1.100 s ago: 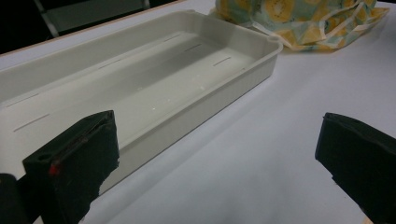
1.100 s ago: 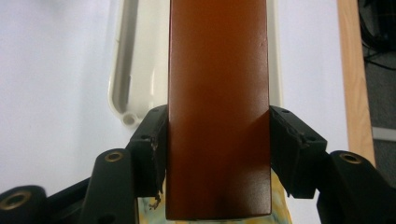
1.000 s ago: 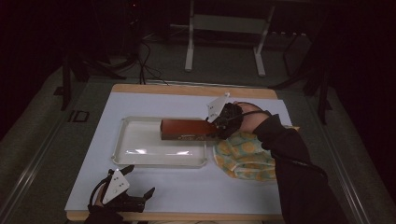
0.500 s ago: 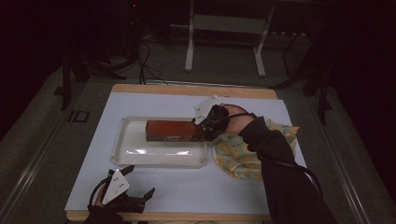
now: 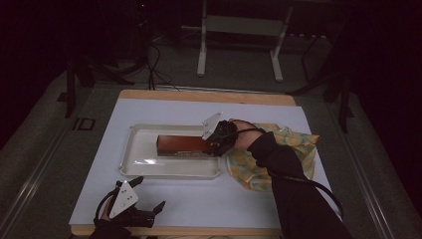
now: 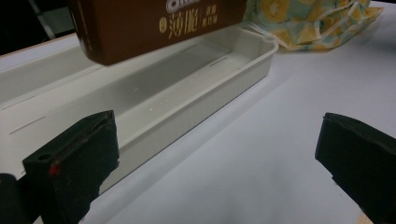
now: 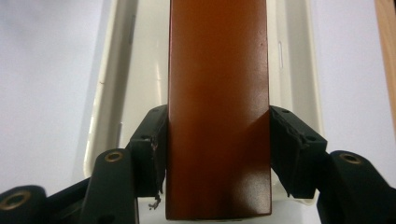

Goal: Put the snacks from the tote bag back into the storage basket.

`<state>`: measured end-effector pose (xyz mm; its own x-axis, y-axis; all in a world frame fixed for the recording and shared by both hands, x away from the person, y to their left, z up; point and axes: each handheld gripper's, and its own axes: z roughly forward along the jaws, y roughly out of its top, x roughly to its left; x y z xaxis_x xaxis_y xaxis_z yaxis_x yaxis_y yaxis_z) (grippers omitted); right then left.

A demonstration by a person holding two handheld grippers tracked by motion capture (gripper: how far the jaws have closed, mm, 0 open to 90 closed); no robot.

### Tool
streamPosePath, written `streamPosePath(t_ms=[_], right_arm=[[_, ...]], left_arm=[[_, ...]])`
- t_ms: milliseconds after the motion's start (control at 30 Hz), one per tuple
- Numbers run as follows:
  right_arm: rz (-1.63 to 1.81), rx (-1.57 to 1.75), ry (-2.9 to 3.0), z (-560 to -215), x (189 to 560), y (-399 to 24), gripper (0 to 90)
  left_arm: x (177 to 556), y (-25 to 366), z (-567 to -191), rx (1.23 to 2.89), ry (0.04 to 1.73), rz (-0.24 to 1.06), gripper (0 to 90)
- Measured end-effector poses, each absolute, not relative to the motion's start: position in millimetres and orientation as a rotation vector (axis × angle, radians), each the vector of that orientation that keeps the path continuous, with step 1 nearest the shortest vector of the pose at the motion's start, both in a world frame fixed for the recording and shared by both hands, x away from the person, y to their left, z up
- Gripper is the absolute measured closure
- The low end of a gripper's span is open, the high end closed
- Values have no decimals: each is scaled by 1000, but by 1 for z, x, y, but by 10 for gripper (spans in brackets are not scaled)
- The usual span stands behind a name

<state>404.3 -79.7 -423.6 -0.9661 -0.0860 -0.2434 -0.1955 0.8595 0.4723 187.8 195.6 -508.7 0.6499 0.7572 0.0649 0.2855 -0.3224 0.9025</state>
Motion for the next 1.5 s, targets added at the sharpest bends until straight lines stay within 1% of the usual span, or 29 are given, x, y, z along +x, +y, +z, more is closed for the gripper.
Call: streamPosePath(t_ms=[433,800,1033,1167,1233,1500], right_arm=[[657,-209,2850,-456,408,-73,432],[635,-190,2883,-470,411,-71,428],[637,-149,2913,-470,412,-71,415],[619,-143,2914,-472,412,-69,383],[621,-139,2903,-471,411,-69,350],[699,-131,2884,-452,410,-75,342]], left_arm=[[187,195,-509,1889,817,600,0],[188,195,-509,1893,813,596,0],[187,195,-509,1888,810,593,0],[187,195,-509,1887,811,593,0],[187,195,-509,1887,810,592,0],[188,195,-508,1887,810,591,0]])
